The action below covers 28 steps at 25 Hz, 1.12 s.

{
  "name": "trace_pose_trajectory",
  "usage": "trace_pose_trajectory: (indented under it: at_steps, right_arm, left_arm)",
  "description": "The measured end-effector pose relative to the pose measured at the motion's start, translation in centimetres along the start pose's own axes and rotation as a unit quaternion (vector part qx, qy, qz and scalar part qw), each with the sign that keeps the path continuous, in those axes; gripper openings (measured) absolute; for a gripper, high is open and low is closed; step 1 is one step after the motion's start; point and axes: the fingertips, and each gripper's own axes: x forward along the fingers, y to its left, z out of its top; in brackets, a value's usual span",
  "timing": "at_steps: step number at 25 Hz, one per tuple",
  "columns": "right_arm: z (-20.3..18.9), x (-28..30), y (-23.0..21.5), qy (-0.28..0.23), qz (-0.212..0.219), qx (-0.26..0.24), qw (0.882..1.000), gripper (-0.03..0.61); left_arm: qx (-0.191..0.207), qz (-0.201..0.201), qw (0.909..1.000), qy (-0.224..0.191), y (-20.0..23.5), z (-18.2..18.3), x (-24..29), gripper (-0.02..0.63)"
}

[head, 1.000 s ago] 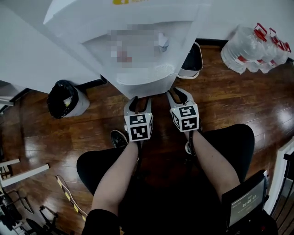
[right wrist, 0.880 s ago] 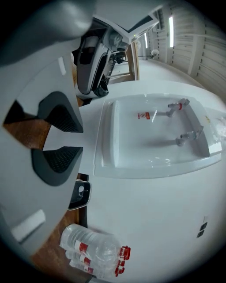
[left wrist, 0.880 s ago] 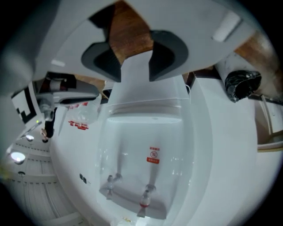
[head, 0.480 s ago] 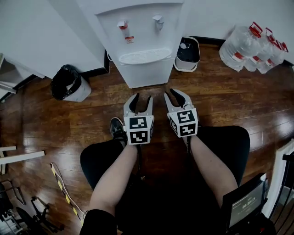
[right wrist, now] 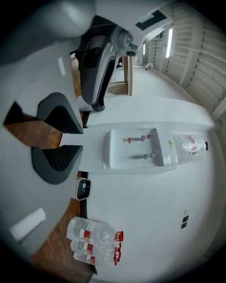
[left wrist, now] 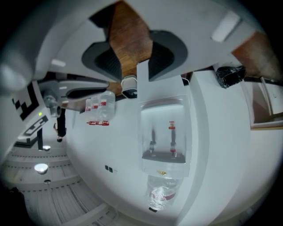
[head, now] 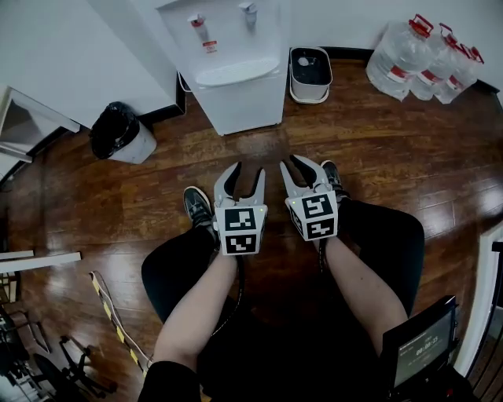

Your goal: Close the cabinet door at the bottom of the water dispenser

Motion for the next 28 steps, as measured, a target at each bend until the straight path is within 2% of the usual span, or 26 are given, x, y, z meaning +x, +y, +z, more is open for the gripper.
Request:
trace_pose_trajectory:
  at_steps: [7,11,18,21,28]
  right_arm:
    - [0.1,-3.8,2.9,-0.029,0.003,-0.007,1.000,0.077]
    - [-0.8,-5.5,4.0,-0.032,0.002,-0.001,0.999,0.075]
    - [-1.4,-8.2,5.0,-0.043,0.001,0.002,0.999,0.075]
    - [-1.0,-9.0,6.0,-0.062,0.011,0.003,0.998,0.017]
    - [-0.6,-9.5,7.6,-0.072,0.028,0.001,0.997,0.006]
  left_arm:
    - [0.000,-0.005,0.9998,-0.022,-2.0,-1.3,-4.5,0.202]
    - [-0.017,0.001,0.9995,-0.025,-2.5,-2.7,-6.2,0.198]
    - [-0.015,0.010,0.9986,-0.049,-3.5,-3.3,-8.9,0.180]
    - [-0.015,0.008,0.9983,-0.055,-3.7,-3.6,-9.6,0.173]
    - [-0.016,0.003,0.9979,-0.062,-3.9,-4.0,-10.3,0.172]
